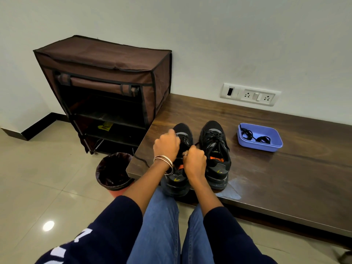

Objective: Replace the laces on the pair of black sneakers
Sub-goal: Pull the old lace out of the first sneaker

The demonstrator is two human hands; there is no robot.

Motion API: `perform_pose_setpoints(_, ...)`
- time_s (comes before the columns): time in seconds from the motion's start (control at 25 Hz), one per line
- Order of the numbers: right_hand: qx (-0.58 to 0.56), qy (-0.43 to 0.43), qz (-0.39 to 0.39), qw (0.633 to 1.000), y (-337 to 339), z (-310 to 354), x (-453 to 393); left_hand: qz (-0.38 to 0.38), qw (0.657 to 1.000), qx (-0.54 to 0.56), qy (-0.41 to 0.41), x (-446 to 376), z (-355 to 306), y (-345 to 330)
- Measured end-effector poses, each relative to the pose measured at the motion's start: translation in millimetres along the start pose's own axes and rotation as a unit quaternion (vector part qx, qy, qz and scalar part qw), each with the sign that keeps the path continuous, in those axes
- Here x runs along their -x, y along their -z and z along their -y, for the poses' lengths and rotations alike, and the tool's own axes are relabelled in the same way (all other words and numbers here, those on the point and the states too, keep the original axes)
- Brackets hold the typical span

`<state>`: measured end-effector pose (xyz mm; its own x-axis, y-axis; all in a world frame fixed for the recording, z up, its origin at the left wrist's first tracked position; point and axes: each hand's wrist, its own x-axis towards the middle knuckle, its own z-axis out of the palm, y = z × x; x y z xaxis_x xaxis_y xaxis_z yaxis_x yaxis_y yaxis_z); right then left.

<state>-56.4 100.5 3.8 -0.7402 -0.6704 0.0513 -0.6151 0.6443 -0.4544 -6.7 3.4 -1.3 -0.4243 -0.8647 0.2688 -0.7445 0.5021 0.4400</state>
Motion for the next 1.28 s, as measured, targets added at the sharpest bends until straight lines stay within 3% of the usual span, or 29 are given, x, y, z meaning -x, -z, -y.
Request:
perform_pose_setpoints(0.08, 0.002, -0.003, 0.015, 1.0, -1.8, 2.2, 0.6, 0.0, 0.957, 0.202, 0.206, -8.8, 15.2, -3.4)
perform_pose_setpoints(0.16, -0.004, -0.004, 0.031, 1.0, -1.2, 3.1, 0.2, 0.001, 0.913, 0.301, 0.277, -11.4, 20.6, -0.5)
perform_pose_setpoints(0.24, -0.008, -0.003, 0.042, 0.999, 0.6, 3.1, -0.3, -0.032, 0.96, 0.219, 0.171, -8.7, 11.7, 12.4)
perform_pose_setpoints(0.32, -0.012, 0.001, 0.043, 0.999, 1.5, 3.0, 0.3, -0.016, 0.996, 0.07, -0.055, -5.7, 9.6, 20.2)
perform_pose_setpoints(0.36, -0.013, 0.005, 0.041, 0.999, 1.0, 2.5, 1.1, 0.039, 0.99, -0.012, -0.138, -1.1, 5.0, 26.8)
perform_pose_setpoints(0.44, -0.011, 0.01, 0.033, 0.999, -0.3, 1.9, 1.0, 0.123, 0.954, -0.174, -0.209, 3.3, -3.7, 30.1)
perform_pose_setpoints(0.48, -0.009, 0.01, 0.032, 0.999, -0.6, 1.8, 0.9, 0.123, 0.94, -0.228, -0.223, 7.6, -7.5, 27.6)
perform_pose_setpoints(0.56, -0.001, 0.007, 0.032, 0.999, -2.0, 1.2, 0.5, 0.093, 0.943, -0.233, -0.217, 17.4, -12.7, 24.7)
perform_pose_setpoints(0.64, 0.008, 0.004, 0.032, 0.999, -1.9, 3.0, 1.9, 0.064, 0.977, -0.122, -0.161, 17.7, -10.3, 22.1)
perform_pose_setpoints(0.72, 0.008, 0.004, 0.032, 0.999, -1.3, 4.2, 3.5, 0.013, 0.997, 0.073, -0.028, 16.4, -5.2, 22.2)
perform_pose_setpoints(0.76, 0.003, 0.001, 0.034, 0.999, -0.5, 4.8, 4.2, -0.023, 0.965, 0.246, 0.086, 10.2, -5.6, 26.3)
perform_pose_setpoints(0.8, -0.004, -0.005, 0.036, 0.999, 0.6, 5.6, 4.3, -0.048, 0.865, 0.456, 0.206, 4.4, -8.9, 36.0)
perform_pose_setpoints(0.84, -0.01, -0.012, 0.037, 0.999, 1.2, 6.0, 4.9, -0.046, 0.736, 0.611, 0.287, -0.4, -11.0, 45.2)
perform_pose_setpoints(0.88, -0.011, -0.014, 0.036, 0.999, 1.2, 6.2, 5.5, -0.033, 0.659, 0.681, 0.317, -3.5, -8.8, 50.8)
perform_pose_setpoints(0.92, -0.008, -0.013, 0.035, 0.999, 0.9, 6.2, 6.0, -0.012, 0.669, 0.678, 0.304, -5.7, -5.3, 54.7)
perform_pose_setpoints(0.96, -0.005, -0.012, 0.032, 0.999, 0.6, 6.0, 6.4, 0.009, 0.739, 0.623, 0.257, -6.6, -1.1, 56.1)
perform_pose_setpoints(1.04, -0.008, -0.012, 0.03, 0.999, 0.8, 6.5, 5.6, 0.041, 0.909, 0.4, 0.104, -5.9, 9.7, 48.4)
perform_pose_setpoints(1.08, -0.008, -0.013, 0.032, 0.999, 0.9, 6.3, 5.2, 0.068, 0.961, 0.266, 0.021, -5.4, 13.8, 42.7)
perform_pose_setpoints(1.12, -0.005, -0.013, 0.031, 0.999, 0.4, 5.9, 4.7, 0.099, 0.984, 0.135, -0.058, -3.7, 13.9, 38.2)
perform_pose_setpoints(1.2, 0.003, -0.009, 0.031, 0.999, -0.6, 4.7, 4.1, 0.128, 0.973, -0.104, -0.162, 4.4, 4.4, 28.7)
perform_pose_setpoints(1.28, 0.004, -0.006, 0.028, 1.0, -1.9, 3.8, 3.9, 0.071, 0.956, -0.197, -0.205, 13.2, -6.0, 20.1)
